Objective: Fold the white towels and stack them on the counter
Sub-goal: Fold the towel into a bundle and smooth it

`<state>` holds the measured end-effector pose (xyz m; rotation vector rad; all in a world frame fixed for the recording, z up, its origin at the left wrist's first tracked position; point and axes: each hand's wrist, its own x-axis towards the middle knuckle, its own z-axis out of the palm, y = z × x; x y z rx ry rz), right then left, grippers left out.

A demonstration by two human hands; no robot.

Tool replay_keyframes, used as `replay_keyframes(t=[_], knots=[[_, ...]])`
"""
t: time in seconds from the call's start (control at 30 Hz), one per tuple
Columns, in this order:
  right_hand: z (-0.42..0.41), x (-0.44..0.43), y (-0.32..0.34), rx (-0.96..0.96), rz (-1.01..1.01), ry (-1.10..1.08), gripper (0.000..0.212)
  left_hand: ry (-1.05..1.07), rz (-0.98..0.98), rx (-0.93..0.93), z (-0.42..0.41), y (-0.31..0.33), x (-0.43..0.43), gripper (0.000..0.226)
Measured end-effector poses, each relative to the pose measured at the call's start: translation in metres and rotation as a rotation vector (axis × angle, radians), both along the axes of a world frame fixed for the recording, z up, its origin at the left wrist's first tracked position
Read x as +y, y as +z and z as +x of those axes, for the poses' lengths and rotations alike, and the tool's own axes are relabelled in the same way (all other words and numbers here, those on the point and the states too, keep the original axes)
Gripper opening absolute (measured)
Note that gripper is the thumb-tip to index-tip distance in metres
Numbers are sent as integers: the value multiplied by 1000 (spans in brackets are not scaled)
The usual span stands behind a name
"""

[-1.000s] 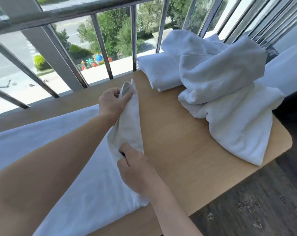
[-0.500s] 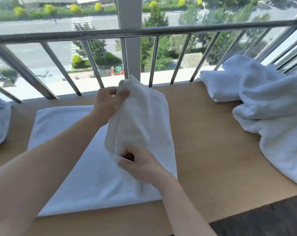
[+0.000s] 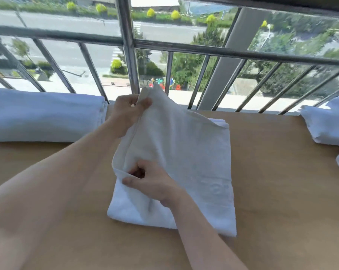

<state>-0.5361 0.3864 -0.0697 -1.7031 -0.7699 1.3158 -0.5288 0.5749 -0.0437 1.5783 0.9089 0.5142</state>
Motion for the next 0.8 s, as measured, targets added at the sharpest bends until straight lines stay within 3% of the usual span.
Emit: replay_keyframes(t=[0.17, 0.23, 0.33, 0.4, 0.5, 0.57, 0.7, 0.8], knots=[[-39, 31, -40, -184, -175, -27, 16, -10, 63, 128, -21, -67, 28, 28], [-52, 33, -52, -250, -171, -42, 10, 69, 20, 174, -27, -93, 35, 19], [-62, 32, -60, -295, -145, -65, 7, 123, -84, 200, -41, -116, 40, 60], [-63, 29, -60, -220, -169, -76, 13, 107, -82, 198, -48, -120, 39, 72], [-57, 24, -54, -35, -163, -105, 23, 44, -56, 253, -56, -121, 30, 55], [-44, 17, -51, -23, -123, -184, 19, 11, -42, 308, -62, -124, 20, 45], [-2, 0, -50, -296, -77, -450, 7, 10, -83, 331, -68, -128, 12, 35], [30, -14, -55, -618, -72, -436, 12, 66, -46, 283, -68, -121, 18, 32]])
